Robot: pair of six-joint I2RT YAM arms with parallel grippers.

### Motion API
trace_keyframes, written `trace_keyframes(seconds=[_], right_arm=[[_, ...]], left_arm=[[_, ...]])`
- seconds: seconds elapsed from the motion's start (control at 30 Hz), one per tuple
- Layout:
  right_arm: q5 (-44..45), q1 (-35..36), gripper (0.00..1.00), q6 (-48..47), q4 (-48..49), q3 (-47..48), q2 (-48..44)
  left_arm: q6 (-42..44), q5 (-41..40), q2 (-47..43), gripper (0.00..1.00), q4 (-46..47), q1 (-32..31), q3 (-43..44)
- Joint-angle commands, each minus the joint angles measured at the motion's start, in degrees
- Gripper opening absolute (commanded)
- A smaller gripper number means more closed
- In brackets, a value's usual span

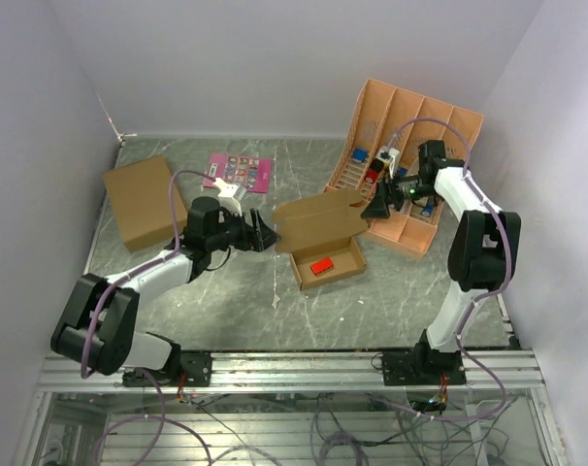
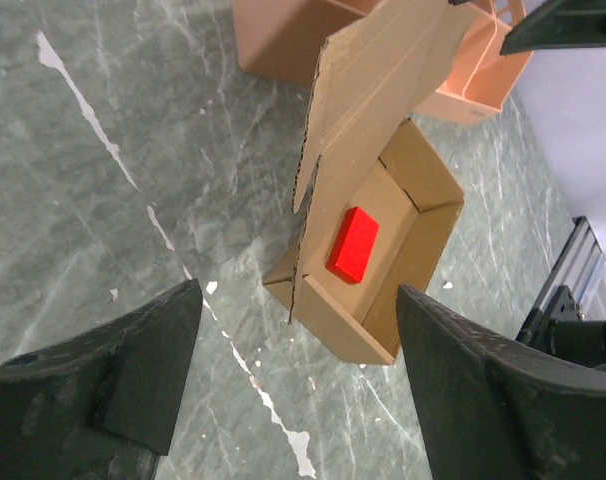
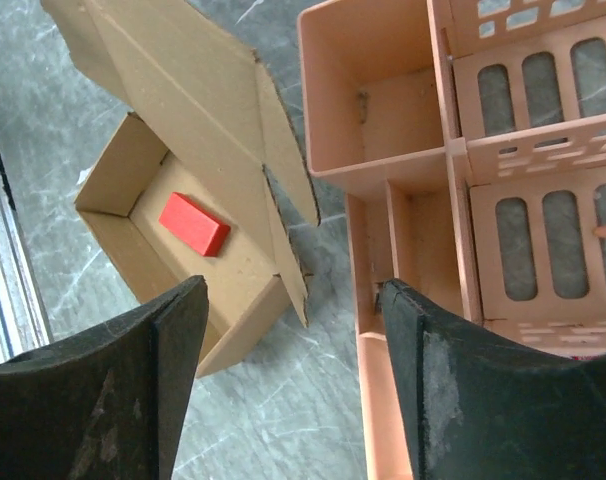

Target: Fold the paper box

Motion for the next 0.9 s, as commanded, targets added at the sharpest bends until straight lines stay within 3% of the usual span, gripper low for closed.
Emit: trace_keyframes(seconds=[0.0, 0.07, 0.33, 0.67, 0.87], right_arm=[[0.4, 1.4, 0.64, -0.4, -3.0, 2.3, 2.3], [0.1, 1.8, 0.57, -0.9, -3.9, 2.8, 2.8], [-1.1, 2.3, 0.38, -3.2, -7.5, 6.2, 5.6], [-1.3, 2.6, 0.29, -4.8, -10.0, 8.7, 7.3], [-1.0, 2.8, 0.23, -5.0, -10.1, 8.6, 7.1]], left_arm=[[2.0, 6.1, 3.1, 0.79, 1.8, 0.4, 2.7], [2.2, 6.7, 4.2, 0.7, 1.7, 0.4, 3.4], [4.1, 8.1, 7.7, 0.54, -1.7, 0.4, 7.7], [6.5, 9.0, 11.1, 0.5, -5.6, 0.4, 11.0], [6.6, 9.4, 11.9, 0.32, -5.6, 0.4, 11.1]])
